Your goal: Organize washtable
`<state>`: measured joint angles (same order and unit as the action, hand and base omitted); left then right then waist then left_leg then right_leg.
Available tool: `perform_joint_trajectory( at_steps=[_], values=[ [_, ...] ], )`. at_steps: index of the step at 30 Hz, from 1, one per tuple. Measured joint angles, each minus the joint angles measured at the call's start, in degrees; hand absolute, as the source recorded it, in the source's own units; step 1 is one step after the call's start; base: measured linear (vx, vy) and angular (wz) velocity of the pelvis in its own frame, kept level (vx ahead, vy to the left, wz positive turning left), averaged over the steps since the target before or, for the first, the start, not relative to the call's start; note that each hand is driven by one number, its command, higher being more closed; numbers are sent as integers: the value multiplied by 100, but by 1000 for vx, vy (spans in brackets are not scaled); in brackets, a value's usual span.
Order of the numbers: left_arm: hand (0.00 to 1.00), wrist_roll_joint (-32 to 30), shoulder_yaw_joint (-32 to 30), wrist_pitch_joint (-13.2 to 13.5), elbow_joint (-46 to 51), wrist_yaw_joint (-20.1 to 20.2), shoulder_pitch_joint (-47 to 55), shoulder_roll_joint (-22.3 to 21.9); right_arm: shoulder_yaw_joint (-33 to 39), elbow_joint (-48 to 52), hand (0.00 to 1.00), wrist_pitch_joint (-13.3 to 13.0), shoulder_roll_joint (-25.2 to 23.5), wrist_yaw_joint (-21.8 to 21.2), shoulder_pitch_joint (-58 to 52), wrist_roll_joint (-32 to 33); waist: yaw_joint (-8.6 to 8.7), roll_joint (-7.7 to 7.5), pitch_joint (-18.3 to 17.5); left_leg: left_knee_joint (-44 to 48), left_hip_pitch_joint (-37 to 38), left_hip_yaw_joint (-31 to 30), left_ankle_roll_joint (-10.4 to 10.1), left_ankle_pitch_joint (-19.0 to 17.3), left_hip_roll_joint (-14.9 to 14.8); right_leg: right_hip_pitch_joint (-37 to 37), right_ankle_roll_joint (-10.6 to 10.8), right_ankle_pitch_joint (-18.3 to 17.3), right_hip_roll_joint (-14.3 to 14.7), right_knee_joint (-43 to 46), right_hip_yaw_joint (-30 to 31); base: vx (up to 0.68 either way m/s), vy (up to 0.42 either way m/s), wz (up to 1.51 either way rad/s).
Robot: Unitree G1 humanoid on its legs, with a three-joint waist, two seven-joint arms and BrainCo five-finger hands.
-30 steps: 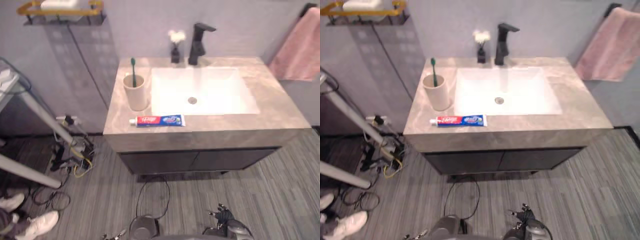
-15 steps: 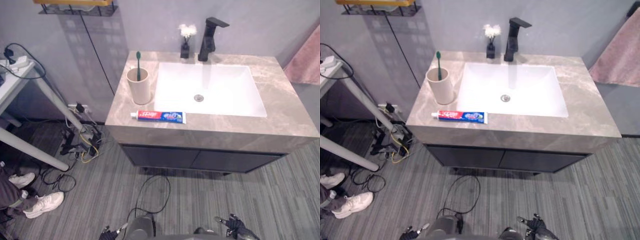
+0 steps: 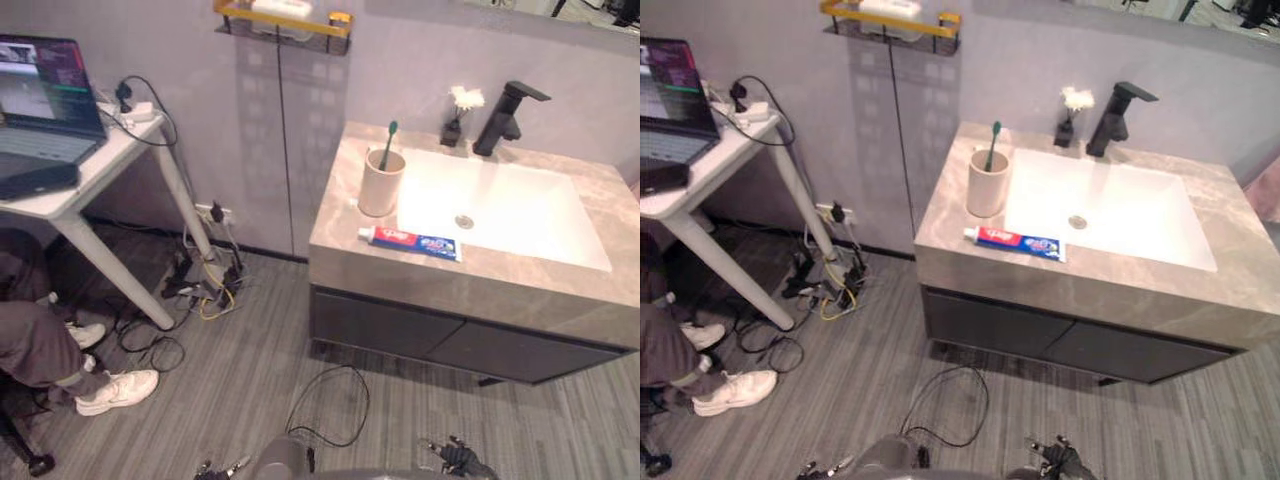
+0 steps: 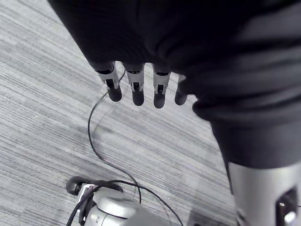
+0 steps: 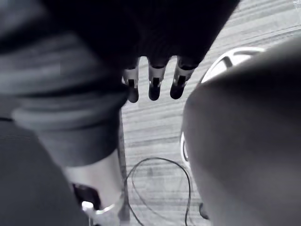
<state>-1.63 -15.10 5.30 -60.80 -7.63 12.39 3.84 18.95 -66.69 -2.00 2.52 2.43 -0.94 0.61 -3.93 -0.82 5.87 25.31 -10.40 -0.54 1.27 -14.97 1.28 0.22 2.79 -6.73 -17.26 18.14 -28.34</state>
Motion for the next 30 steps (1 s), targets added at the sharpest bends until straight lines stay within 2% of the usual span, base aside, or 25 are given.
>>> perform_joint_trajectory(
  at_steps=[1, 2, 4, 6, 8, 11, 16, 17, 20, 24, 27, 30],
  values=[
    [0, 0, 3, -1, -3, 2, 8, -5, -5, 7, 0, -8, 11, 2, -2, 8, -2, -13, -15, -101, 52, 0, 4, 56, 20, 69, 1, -38, 111, -182, 7, 21, -58, 5],
    [0, 1, -2, -2, -11, 4, 10, -5, -52, 8, 0, -11, 44, 7, -7, 38, -5, -44, -45, -183, 84, -2, 6, 125, 71, 233, 113, 4, 191, -464, 26, 24, -53, 6],
    [0, 2, -17, -3, -33, 7, -8, -10, -75, 7, 0, -10, 52, 11, 6, 91, -1, 6, -35, -223, 130, -15, 34, 202, 75, 293, 193, 53, 213, -519, 34, 23, -68, 8],
    [0, 71, -25, -2, -49, 13, 4, -5, -74, 6, 0, -9, 17, 11, -8, 103, -3, -9, -38, -345, 291, -29, -47, 253, 66, 397, 194, 53, 232, -536, 106, 30, -93, 5],
    [0, 109, -84, -1, -51, 24, 13, 19, -70, 5, 0, -9, 18, 25, -13, 95, -21, -58, -68, -530, 425, 15, -99, 298, 32, 482, 243, 83, 292, -694, 271, -14, -87, -13],
    [0, 109, -133, -1, -56, 49, 23, 37, -69, 5, 0, -23, -1, 41, 52, 76, -11, -198, -175, -964, 535, 115, -139, 496, 24, 472, 455, 210, 332, -1090, 354, -11, -87, -21],
    [0, 102, -219, 0, -75, 140, 23, 84, 57, -5, 0, -3, -45, 109, -138, -41, -12, -303, -199, -1831, 1006, 182, -189, 879, 28, 653, 359, 278, 403, -1389, 411, 9, -73, -8],
    [0, 100, -305, 2, -280, 134, 18, 112, 19, -216, 0, -16, -203, 104, -60, -73, 166, -290, -300, -3122, 1639, 401, -269, 1610, -42, 841, 265, 527, 636, -1720, 669, -90, -45, -9],
    [0, 100, -302, 2, -278, 134, 16, 112, 10, -214, 0, -16, -204, 102, -70, -72, 163, -267, -285, -3124, 1611, 392, -285, 1577, -62, 827, 271, 522, 627, -1719, 680, -129, -42, -8],
    [0, 112, -302, 6, -277, 137, 19, 106, 9, -199, 0, -30, -201, 104, -71, -64, 158, -264, -281, -3124, 1512, 310, -305, 1604, -28, 716, 455, 361, 603, -1721, 616, -111, -39, 5],
    [0, 221, -304, 21, -274, 147, 23, 95, 5, -199, 0, -42, -190, 117, -80, -58, 145, -269, -286, -3123, 1300, 208, -300, 1642, -29, 593, 483, 336, 611, -1762, 550, -46, -24, 28],
    [0, 386, -303, 44, -265, 194, 30, 89, -120, -199, 0, -93, -197, 119, -77, -24, 26, -282, -325, -3120, 1069, 152, -300, 1642, -22, 374, 496, 330, 623, -1825, 552, 34, -15, 10]
  ],
)
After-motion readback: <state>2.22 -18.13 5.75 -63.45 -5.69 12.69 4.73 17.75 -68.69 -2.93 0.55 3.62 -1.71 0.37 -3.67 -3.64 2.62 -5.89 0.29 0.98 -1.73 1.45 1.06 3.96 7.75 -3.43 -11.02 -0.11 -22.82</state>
